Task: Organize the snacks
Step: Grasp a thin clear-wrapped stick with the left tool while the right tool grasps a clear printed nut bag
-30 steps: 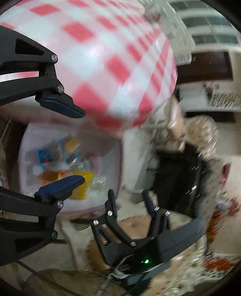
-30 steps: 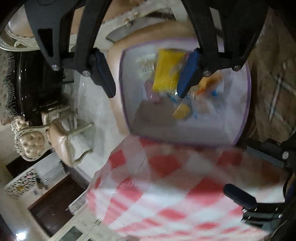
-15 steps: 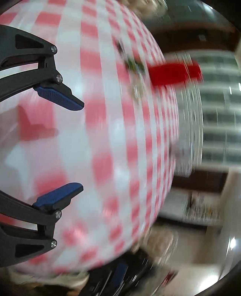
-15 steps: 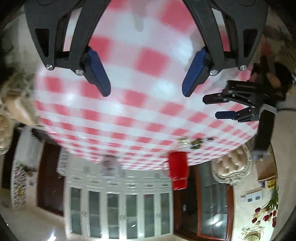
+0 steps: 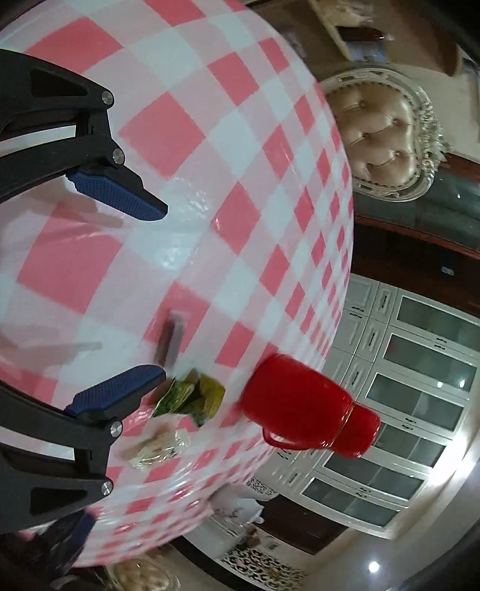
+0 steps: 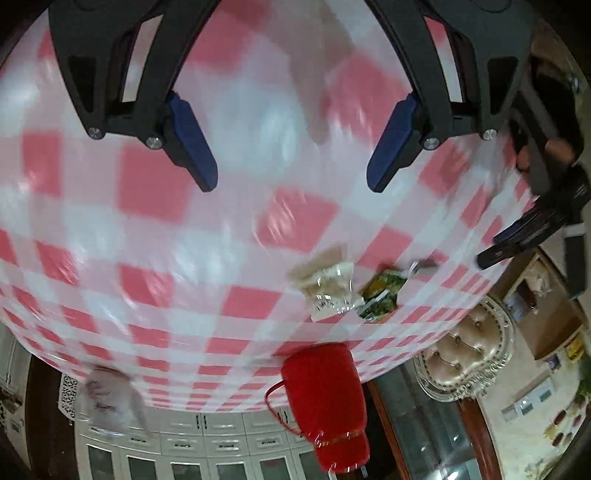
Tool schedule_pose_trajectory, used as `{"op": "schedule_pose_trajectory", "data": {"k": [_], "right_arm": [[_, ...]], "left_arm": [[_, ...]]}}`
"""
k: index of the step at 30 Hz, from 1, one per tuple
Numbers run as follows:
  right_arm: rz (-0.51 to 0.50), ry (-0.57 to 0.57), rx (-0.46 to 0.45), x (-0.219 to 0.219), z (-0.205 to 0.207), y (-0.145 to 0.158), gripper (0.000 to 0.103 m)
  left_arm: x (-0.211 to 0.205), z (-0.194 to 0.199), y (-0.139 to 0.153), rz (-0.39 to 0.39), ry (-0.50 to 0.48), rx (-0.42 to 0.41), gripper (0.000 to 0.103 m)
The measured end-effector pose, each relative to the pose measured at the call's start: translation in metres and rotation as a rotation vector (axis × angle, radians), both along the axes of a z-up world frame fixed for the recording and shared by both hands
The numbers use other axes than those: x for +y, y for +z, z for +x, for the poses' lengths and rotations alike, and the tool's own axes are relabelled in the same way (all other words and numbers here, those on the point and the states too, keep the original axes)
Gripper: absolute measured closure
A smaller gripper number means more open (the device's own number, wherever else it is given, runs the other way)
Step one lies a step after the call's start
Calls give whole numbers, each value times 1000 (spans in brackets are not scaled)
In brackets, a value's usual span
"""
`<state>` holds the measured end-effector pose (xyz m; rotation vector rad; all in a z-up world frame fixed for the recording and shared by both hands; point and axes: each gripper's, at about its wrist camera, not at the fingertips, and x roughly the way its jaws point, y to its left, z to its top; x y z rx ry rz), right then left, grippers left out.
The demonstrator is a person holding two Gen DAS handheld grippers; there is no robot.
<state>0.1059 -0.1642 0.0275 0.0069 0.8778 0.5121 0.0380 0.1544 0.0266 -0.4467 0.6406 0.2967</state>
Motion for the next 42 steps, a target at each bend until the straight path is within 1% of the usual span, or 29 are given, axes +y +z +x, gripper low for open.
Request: {"op": "schedule_pose_trajectory", "data": {"k": [4,6,8,10,12,13,14,15,16,17,18,19,20,21,22,24,26,27,28,29,30,31,32,33,36,37,40,42], "right_arm": [[-29,7,-15,45,47,-3,18],[-43,9,-10,61,65,-4,18],[-76,9,-5,81,85,-7,18],[-109,18,-7,92,96,-8,18],[-143,31,-5,100,102,-11,18],[-152,37,0,101,104,-13,18],[-159,53,3,101,102,-16,22],[-170,66,-10,101,99,-16,33],[-187,80,-30,100,94,-15,53],[-214,80,-54,97,86,-14,55],[-218,70,-58,92,80,-13,56],[-200,70,-56,84,70,-11,57],[-182,70,-49,79,61,-10,57],[-164,68,-40,72,51,-10,57],[-140,75,-27,64,38,-10,57],[-110,90,-30,56,15,-8,57],[-71,92,-29,46,-6,-4,57],[-37,87,-24,40,-17,0,57],[6,83,-17,33,-27,3,56],[39,84,-14,29,-34,5,56],[65,83,-17,25,-40,7,56],[78,79,-24,23,-46,8,56],[79,74,-33,22,-51,7,55],[72,73,-36,22,-54,6,55],[66,85,-23,25,-55,2,55],[73,87,-19,24,-54,3,55],[87,89,-36,21,-58,7,55],[91,94,-60,19,-66,12,55]], "left_arm": [[17,-7,-6,-94,14,-13,22],[19,0,-8,-86,4,-6,22],[19,7,-5,-48,-17,-6,22],[19,15,-2,-14,-80,-20,20],[16,29,-3,2,-190,6,19],[11,40,-5,34,-272,39,19],[8,46,-7,66,-312,59,19],[3,51,-9,102,-357,84,19],[-4,58,-12,150,-416,118,19],[-11,63,-15,210,-473,142,19],[-17,67,-17,253,-513,159,19],[-23,72,-19,301,-559,176,18],[-26,77,-20,332,-595,184,18],[-27,82,-22,335,-623,188,18],[-27,88,-23,320,-657,193,19],[-26,101,-27,278,-728,210,19],[-26,107,-26,268,-772,203,19],[-24,110,-25,249,-790,208,19],[-22,112,-23,234,-794,214,30],[-21,112,-22,231,-791,215,44],[-22,110,-20,223,-794,216,81],[-25,105,-19,212,-814,220,90],[-31,99,-19,232,-822,222,90],[-41,89,-19,285,-824,227,90],[-73,60,-11,407,-855,247,90],[-80,50,-7,423,-855,233,90],[-102,22,2,434,-853,197,90],[-111,5,7,396,-832,167,90]]}}
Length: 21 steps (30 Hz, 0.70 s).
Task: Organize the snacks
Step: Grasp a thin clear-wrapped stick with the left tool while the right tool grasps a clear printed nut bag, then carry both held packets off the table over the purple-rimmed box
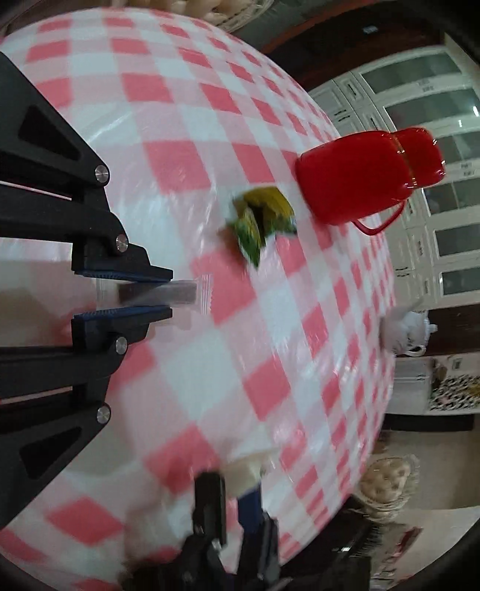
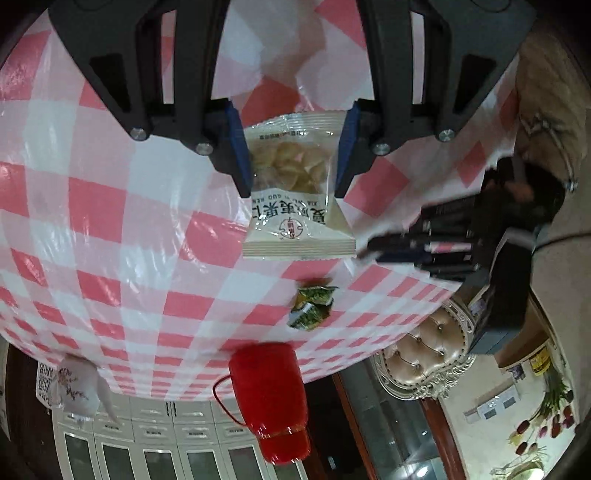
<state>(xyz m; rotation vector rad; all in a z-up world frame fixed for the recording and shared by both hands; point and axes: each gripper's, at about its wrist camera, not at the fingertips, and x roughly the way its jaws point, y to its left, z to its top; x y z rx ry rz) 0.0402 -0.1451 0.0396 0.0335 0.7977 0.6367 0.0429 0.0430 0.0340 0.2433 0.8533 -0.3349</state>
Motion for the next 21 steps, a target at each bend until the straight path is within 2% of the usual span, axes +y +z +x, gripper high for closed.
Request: {"op": "schedule_pose_trajectory", "data": {"k": [4,7,9,12,16,21], "right_arm": [[8,-5,-12,-5,-14,3,55],[10,-20,12,-10,-19,1,56],[8,-38,22,-14,-24,-1,56],[3,-62,8,-20,-37,3,56],[11,-76,-12,-27,-60,9,56],[-4,-84,-27,-36,-85,13,56]], "left_arm": [[-13,-30,8,-103,54,-9,90],[-23,-49,9,-130,131,-19,90],[-26,-60,3,-160,222,-12,90],[-29,-75,-1,-151,315,-23,90],[-31,-98,7,-210,368,-62,90],[-40,-117,7,-222,383,-71,90]]}}
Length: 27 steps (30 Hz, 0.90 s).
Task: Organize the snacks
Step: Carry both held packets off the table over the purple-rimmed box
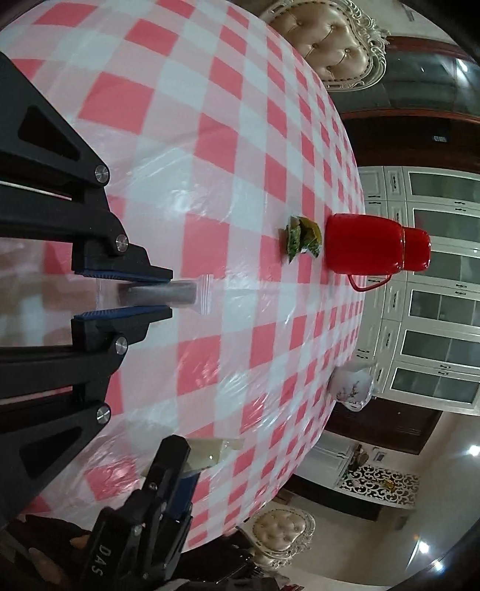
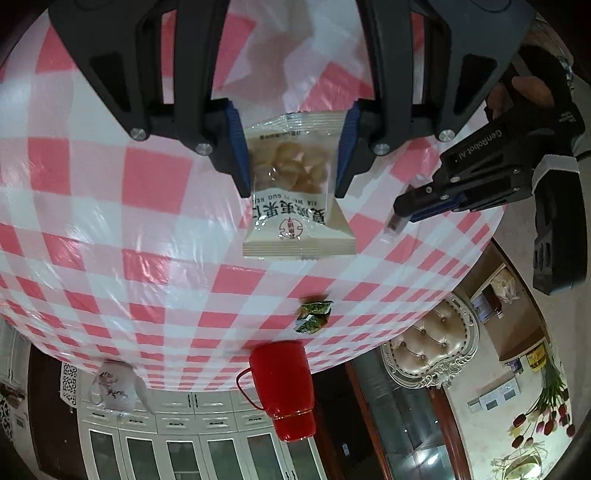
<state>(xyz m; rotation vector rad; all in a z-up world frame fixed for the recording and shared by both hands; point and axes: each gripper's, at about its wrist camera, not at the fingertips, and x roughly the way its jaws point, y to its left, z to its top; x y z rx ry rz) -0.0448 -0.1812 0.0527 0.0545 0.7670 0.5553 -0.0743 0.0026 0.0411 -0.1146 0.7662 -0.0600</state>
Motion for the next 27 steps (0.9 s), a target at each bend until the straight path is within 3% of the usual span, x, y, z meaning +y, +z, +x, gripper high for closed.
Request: {"op": "schedule_pose_trajectory", "data": {"k": [15,27], "right_arm": [[-21,-7,-31,-43,-62,9,56],[-40,0,-89,-91,-116,18,56]], "left_arm": [[-47,-42,9,48,-53,-19,90],[-104,-75,16,90,-151,-44,90]]}}
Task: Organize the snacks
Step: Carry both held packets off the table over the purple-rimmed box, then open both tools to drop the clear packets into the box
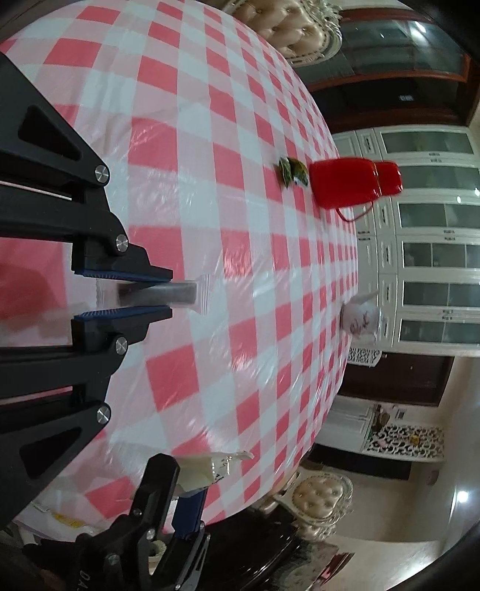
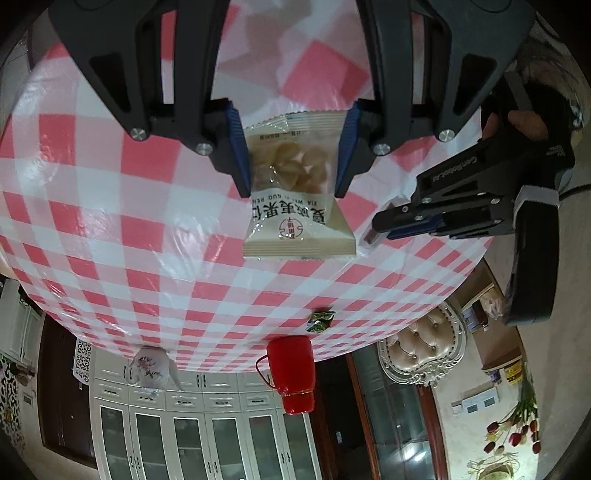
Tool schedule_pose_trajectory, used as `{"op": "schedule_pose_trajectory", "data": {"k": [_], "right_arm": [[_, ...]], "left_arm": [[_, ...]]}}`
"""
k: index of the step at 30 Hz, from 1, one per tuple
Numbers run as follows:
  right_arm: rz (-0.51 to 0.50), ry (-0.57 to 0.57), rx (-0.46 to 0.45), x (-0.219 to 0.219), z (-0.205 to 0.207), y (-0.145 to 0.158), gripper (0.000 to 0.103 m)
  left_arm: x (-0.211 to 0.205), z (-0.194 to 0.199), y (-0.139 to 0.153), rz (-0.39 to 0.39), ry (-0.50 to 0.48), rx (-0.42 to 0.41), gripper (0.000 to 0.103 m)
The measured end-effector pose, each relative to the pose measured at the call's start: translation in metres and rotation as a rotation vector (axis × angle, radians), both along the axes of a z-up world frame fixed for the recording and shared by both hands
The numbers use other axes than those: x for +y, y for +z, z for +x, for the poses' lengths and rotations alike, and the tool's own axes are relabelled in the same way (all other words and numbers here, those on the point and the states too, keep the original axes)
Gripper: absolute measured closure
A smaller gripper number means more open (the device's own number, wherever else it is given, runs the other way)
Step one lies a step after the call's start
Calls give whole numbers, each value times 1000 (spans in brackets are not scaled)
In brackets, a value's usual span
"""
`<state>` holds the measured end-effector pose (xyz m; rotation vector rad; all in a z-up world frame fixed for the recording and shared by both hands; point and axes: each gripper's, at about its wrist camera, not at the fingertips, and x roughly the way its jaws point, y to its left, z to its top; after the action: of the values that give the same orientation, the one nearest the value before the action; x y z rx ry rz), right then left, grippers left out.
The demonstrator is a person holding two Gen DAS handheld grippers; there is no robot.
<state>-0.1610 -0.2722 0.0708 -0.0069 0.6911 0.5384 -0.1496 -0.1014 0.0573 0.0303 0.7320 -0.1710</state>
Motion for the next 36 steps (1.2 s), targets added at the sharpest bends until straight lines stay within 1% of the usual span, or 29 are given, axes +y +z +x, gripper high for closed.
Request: {"op": "schedule_pose_trajectory", "data": {"k": [7,13,16,18,19,20,22,23,25,28,30,33,35,36], "right_arm": [[-25,-3,4,-34,-27,-2,56],[-47,-29,7,-77,-48,0,56],[-71,-39,1,-99,-58,1,56],[-110,-57,-9,-115,-65,1,56],[-124,-65,-11,-121,-68,2,56],[-150,-75,-17,-132,-72,2,55],[-208,-82,-15,-146,-77,1,56],[-256,-95,-23,-155,-80,0,56],[-312,-116,-40,-173,-87,0,56],[-348,-145,-58,-195,-97,3,55],[-408,-136,-68,-205,-106,3,55],[-508,-94,-34,-213,-117,-6,55],[-562,-83,21,-222,-121,-18,55],[-573,-80,49,-227,-122,-22,55]], "left_arm": [[-41,-14,1,17,-99,0,89],[-86,-26,2,29,-227,11,89],[-110,-31,0,14,-309,41,89],[-125,-35,-1,7,-361,59,89],[-138,-39,-2,5,-408,71,89],[-147,-42,-2,9,-436,78,89],[-167,-49,-4,26,-502,90,89],[-177,-53,-6,32,-538,98,89],[-196,-58,-12,53,-590,114,89],[-220,-66,-19,91,-653,125,89],[-235,-70,-23,88,-708,148,89],[-251,-74,-27,73,-771,174,89],[-262,-76,-29,68,-808,173,89],[-269,-78,-30,57,-831,174,89]]}}
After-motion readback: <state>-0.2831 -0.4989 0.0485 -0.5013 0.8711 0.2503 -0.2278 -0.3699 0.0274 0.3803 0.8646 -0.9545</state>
